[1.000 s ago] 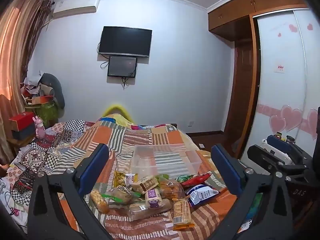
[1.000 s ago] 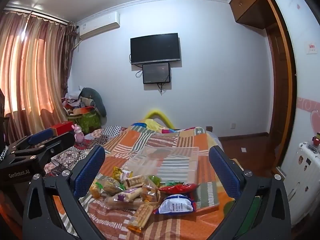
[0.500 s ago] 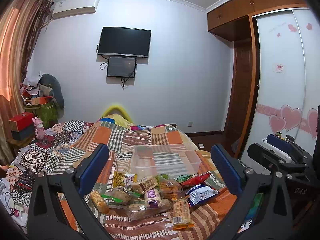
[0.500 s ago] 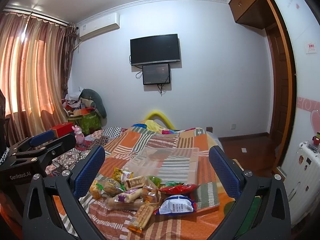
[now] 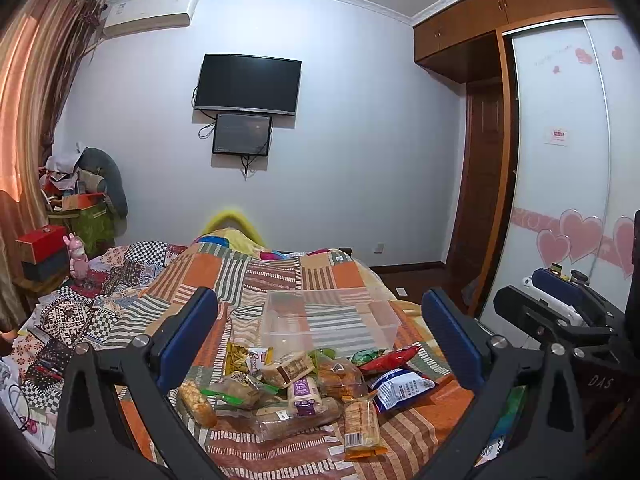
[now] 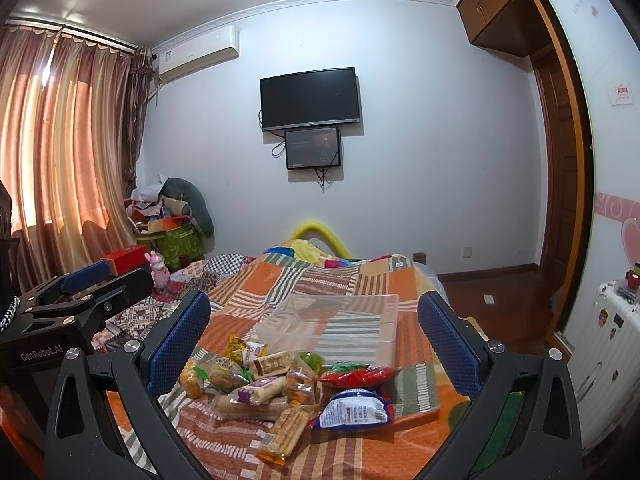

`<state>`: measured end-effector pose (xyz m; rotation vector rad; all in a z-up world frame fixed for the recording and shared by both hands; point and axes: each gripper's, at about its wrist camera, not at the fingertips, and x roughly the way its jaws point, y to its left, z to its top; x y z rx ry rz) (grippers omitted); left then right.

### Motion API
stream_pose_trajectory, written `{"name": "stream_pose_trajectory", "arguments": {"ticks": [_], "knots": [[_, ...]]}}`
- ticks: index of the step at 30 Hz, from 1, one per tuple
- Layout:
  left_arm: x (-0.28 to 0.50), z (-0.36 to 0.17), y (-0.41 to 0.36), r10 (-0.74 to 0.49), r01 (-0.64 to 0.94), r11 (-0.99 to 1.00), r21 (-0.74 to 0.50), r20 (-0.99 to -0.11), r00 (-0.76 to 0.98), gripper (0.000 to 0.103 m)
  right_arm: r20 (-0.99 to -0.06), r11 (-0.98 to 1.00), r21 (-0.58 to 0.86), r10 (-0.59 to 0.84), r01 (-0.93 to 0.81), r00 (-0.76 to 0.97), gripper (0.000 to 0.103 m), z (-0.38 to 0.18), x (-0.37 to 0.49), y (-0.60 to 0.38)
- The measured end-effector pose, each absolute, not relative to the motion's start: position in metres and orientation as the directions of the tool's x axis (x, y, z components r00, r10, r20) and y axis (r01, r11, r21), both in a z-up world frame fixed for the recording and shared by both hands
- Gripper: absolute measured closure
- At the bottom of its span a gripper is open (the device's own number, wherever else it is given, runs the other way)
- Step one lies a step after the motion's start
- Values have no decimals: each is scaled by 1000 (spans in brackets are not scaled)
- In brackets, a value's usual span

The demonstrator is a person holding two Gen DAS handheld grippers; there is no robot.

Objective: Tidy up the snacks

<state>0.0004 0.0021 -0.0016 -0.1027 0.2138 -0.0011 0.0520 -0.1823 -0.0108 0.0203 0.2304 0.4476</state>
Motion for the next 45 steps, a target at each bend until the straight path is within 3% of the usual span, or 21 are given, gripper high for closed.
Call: {"name": "stream_pose_trajectory", "arguments": {"ticks": [33, 45], "knots": [[3, -6, 5, -29, 3, 993, -116, -225, 974, 0, -222, 899, 74, 438, -432, 871, 0, -12, 53, -180], [21, -24, 6, -48, 20, 995, -99, -293, 955, 0, -270, 900, 87, 434, -427, 860, 0, -30, 67, -183]]}}
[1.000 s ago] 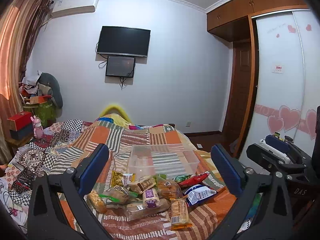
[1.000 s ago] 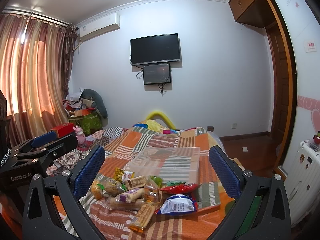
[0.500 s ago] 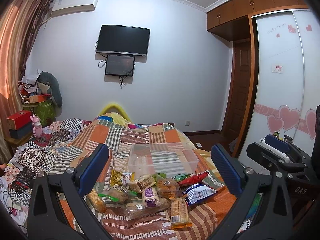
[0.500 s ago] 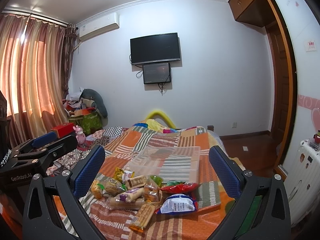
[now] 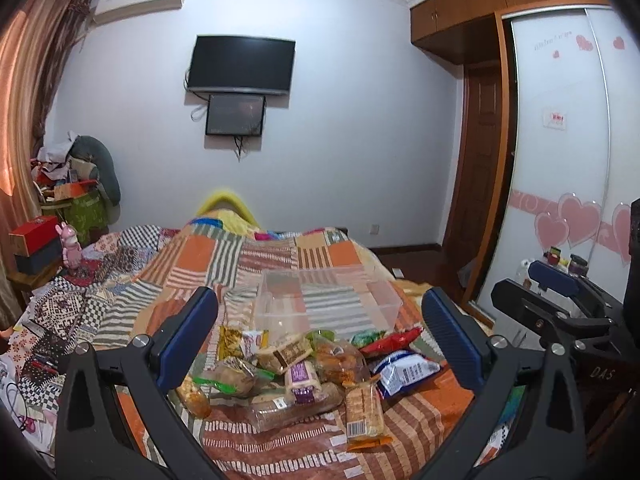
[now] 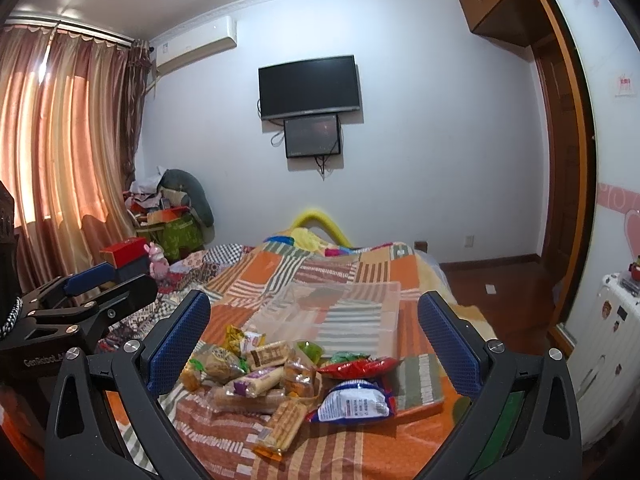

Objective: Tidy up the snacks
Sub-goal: 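Grasp the purple-labelled coconut roll pack with left tool while right tool grasps blue-white chip bag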

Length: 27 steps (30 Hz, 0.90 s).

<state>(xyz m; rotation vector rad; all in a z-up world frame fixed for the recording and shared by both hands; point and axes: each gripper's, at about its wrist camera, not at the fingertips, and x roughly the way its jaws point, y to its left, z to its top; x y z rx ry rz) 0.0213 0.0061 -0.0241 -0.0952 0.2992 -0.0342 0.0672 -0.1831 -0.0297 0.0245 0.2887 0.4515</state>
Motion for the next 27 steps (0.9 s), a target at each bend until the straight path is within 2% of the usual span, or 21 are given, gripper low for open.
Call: {"name": "stream_pose_trajectory", "arguments": {"ticks": [12, 20, 27], "knots": [[63, -95, 20, -56, 3, 994, -106, -508, 860, 0, -458, 921, 63, 368, -384, 809, 0, -91, 107, -192], [103, -148, 39, -78, -46, 984, -174, -639, 765, 0, -592, 925, 168, 371, -341, 716, 0, -121, 143, -210], [135, -171, 35, -107, -34, 982, -188, -688, 718, 0, -664, 926, 194, 367, -324, 652, 0, -141, 163, -209]]}}
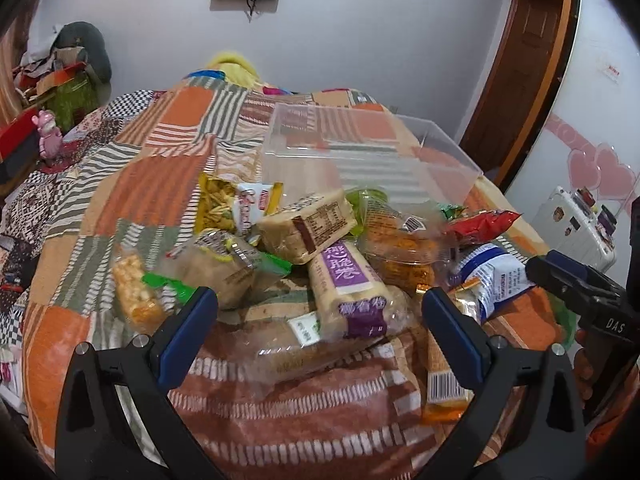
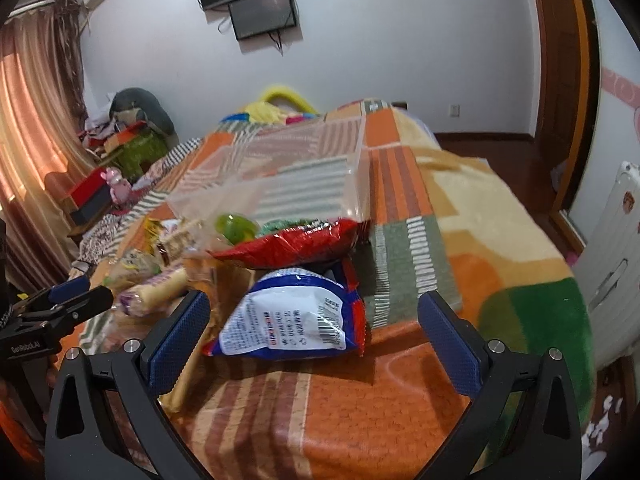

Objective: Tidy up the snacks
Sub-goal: 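Grasp the purple-labelled coconut roll pack with left tool while right tool grasps blue-white chip bag, then carry both snacks over the clear box and release them inside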

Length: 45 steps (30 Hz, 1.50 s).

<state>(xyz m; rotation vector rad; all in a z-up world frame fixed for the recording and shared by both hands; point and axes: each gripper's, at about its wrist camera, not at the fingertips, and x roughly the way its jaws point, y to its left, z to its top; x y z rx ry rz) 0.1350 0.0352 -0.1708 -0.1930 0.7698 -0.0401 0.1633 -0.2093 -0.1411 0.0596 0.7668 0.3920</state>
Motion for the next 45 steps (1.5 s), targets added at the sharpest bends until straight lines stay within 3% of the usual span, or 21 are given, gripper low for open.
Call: {"name": "stream_pose_trajectory", "arguments": {"ticks": [5, 7, 14, 20, 25, 34, 45], "knots": [[160, -180, 25, -108, -29, 984, -174, -725, 680, 0, -684, 917, 201, 384, -346, 621, 0, -151, 174, -203], [168, -183, 23, -120, -22, 983, -181, -735, 668, 6, -691, 913, 195, 387, -359, 610, 0, -154, 176, -200], [192, -204, 21, -165, -11, 977, -214, -781, 602, 40, -720, 907, 195, 390, -373, 574, 2, -166, 186, -195], [194, -209, 20, -156, -16, 978, -206, -785, 600, 57, -715, 889, 263, 441, -376, 543, 14, -169, 191, -198], [190, -206, 18, -144, -18, 981, -194, -787, 600, 58, -713, 881, 281, 458, -382, 531, 31, -168, 190, -204], [167, -189, 21, -149, -14, 980, -198, -781, 607, 58, -693, 890, 264, 443, -372, 569, 44, -149, 178, -213], [139, -146, 26, -132, -12, 982, -190, -722, 679, 58, -644, 892, 246, 443, -379, 624, 51, -119, 165, -220]]}}
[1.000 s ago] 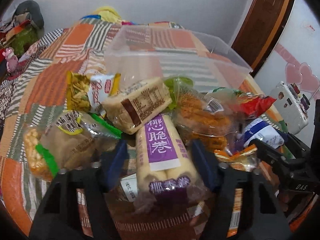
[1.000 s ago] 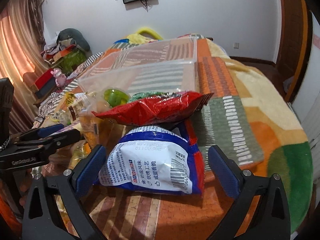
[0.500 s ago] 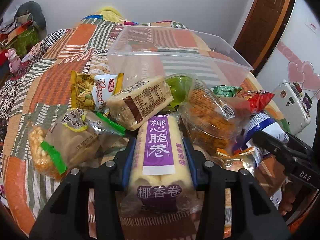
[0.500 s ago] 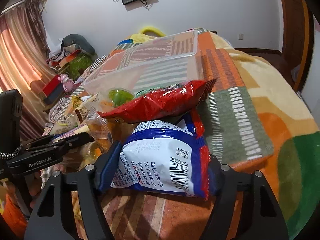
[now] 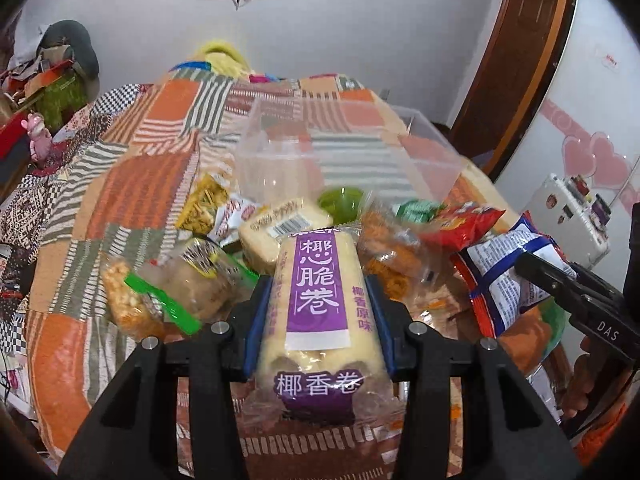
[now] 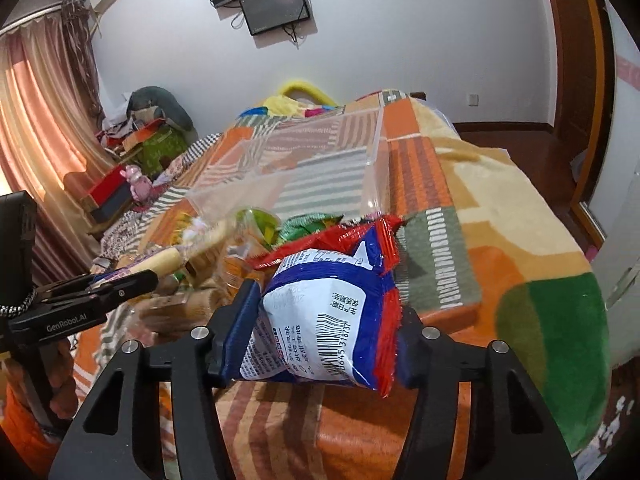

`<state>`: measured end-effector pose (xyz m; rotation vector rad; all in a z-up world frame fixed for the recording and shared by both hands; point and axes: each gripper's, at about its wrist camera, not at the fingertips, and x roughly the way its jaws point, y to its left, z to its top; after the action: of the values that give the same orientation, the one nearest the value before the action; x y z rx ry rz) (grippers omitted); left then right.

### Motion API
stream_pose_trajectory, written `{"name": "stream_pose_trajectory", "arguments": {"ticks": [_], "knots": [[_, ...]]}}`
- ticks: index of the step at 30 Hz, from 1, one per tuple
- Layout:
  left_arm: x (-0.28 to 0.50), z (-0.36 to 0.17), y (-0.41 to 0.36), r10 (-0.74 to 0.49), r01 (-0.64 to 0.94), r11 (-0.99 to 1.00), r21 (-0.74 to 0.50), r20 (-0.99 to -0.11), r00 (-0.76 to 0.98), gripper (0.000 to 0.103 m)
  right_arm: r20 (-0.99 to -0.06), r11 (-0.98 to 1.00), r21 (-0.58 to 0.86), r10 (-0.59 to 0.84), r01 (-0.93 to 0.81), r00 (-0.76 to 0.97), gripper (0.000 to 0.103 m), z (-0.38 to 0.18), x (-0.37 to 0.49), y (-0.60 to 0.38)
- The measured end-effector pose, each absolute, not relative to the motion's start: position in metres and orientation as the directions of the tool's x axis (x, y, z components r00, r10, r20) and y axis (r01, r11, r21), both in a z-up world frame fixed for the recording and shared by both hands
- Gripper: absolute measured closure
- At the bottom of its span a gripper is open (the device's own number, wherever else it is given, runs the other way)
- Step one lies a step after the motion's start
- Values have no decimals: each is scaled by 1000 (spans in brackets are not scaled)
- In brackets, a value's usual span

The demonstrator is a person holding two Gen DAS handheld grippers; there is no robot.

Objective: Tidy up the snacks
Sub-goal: 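Carry both snacks over the clear box and release them inside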

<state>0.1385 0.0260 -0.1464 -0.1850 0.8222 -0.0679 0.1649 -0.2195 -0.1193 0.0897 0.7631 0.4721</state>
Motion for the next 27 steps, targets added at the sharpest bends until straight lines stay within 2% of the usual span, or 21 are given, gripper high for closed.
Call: {"name": "stream_pose_trajectory", "arguments": {"ticks": [15, 27], "knots": [[163, -88, 31, -120, 6, 983, -186, -609, 784, 58, -518, 880, 210, 470, -427, 715, 51, -75, 187, -203], [233, -85, 38, -65, -34, 988, -150, -605, 793, 58, -490, 895, 172, 440, -411, 752, 51, -72, 239, -176]]}}
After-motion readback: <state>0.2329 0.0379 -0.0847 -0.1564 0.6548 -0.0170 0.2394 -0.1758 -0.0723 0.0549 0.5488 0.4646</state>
